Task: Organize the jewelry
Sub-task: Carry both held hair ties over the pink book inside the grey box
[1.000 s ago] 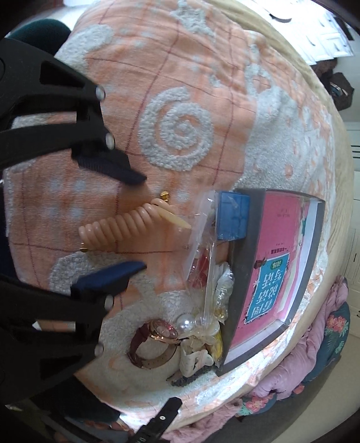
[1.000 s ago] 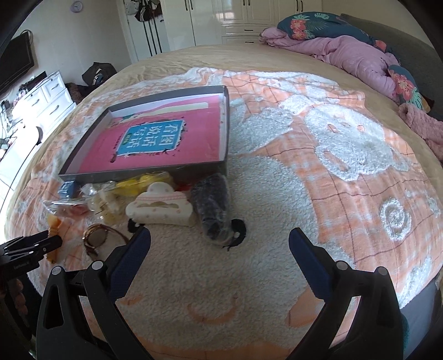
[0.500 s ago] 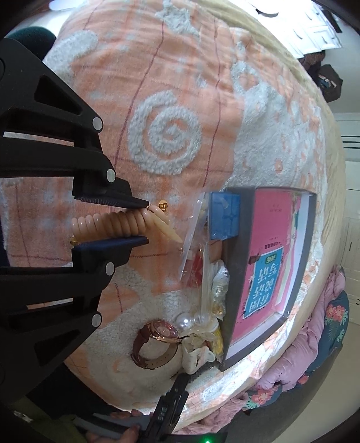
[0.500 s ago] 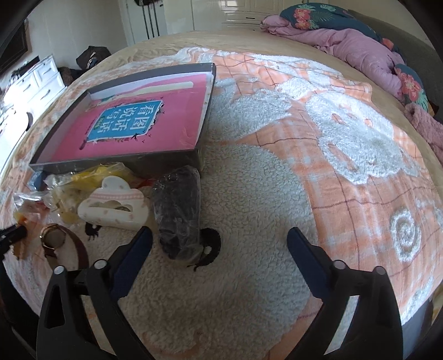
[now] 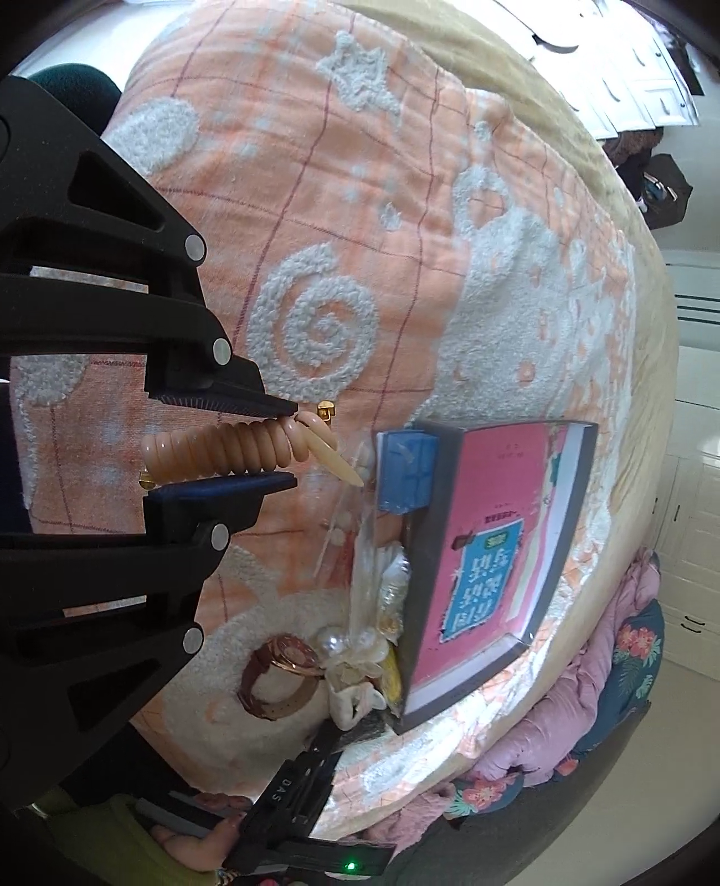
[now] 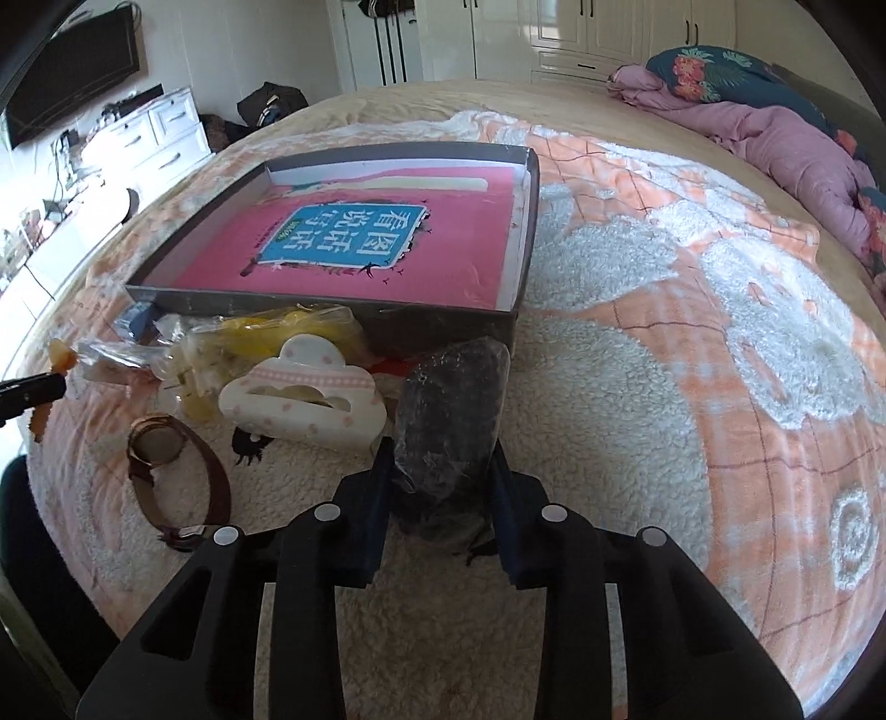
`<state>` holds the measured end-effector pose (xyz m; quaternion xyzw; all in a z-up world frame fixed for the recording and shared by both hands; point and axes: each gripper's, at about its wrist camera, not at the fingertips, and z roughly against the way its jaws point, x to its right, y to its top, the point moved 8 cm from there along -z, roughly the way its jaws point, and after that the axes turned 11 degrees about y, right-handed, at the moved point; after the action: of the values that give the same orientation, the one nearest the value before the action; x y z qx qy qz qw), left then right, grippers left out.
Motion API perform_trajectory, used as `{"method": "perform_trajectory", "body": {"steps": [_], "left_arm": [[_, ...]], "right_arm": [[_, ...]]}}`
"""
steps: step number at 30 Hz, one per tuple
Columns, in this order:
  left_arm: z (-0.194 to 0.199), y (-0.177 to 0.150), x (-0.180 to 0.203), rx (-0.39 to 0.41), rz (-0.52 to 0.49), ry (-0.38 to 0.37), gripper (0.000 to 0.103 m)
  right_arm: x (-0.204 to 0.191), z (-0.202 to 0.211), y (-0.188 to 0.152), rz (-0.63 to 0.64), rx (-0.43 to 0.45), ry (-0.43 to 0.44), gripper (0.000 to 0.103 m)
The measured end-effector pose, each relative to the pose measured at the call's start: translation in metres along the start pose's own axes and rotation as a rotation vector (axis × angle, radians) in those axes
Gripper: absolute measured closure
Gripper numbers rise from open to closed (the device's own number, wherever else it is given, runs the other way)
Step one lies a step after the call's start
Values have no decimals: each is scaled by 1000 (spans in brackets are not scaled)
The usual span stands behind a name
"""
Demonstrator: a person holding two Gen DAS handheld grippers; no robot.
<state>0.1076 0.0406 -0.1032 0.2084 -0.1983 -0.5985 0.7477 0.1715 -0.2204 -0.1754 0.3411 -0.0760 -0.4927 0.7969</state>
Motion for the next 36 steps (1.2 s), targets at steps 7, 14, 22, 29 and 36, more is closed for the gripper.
{"method": "perform_trajectory", "body": {"steps": [7,14,22,29,36], "left_arm": [[15,18,-4,48,14,-11,90],[20,45,-3,97,19,-15,90],[12,81,7,131,-6,-18,90],[2,111,21,157,-18,-37,90],[-13,132,38,160,-40,-54,90]], "right_arm": [[2,31,5,-41,62,11,73],[4,57,25,-49,124,26,73],[-3,56,53,-35,154,40,73],[-9,47,80,-20,180,51,73],[-11,31,106,-12,184,61,73]]}}
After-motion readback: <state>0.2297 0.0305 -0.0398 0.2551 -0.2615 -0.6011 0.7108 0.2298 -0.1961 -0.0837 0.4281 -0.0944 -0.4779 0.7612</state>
